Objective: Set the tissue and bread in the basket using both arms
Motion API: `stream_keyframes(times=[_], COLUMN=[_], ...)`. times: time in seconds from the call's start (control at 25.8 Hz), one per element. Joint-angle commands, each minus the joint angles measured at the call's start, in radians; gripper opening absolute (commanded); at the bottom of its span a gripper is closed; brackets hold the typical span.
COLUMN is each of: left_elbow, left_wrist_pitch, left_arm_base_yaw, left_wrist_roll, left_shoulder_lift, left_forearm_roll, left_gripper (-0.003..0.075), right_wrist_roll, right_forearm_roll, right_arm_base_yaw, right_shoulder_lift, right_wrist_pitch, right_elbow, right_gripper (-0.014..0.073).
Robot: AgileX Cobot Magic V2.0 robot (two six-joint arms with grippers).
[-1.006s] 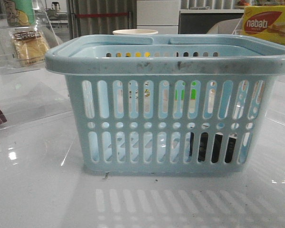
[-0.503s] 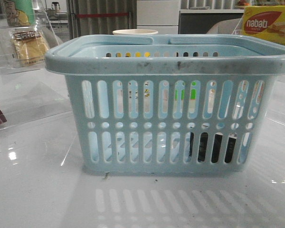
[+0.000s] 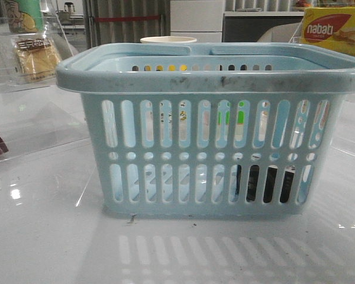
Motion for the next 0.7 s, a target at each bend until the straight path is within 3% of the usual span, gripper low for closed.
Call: stream_keyframes(times=[0.0,0.27,0.66], left_elbow=[-0.036,-0.136,-0.426], left_wrist_pitch=[-0.155,-0.198,-0.200], left_arm_base_yaw=[-0.008,-0.008,-0.008], left_wrist_roll=[-0.004,-0.004,-0.004], left_shoulder_lift=[0.080,0.358,0.759], left_forearm_roll=[-0.009,-0.009,-0.011], left_gripper=[0.0552,0.0585,0.0583], right_wrist_roll=[-0.008,-0.008,-0.008], right_forearm_roll=[-0.006,-0.006,-0.006], right_arm_base_yaw=[-0.002,-0.002,-0.002], right_shoulder_lift=[-0.005,-0.005,-0.005], right_wrist_pitch=[-0.067,-0.067,-0.067], right_elbow=[-0.027,-0.027,-0.027], right_gripper=[0.0561,0.0561,0.0561])
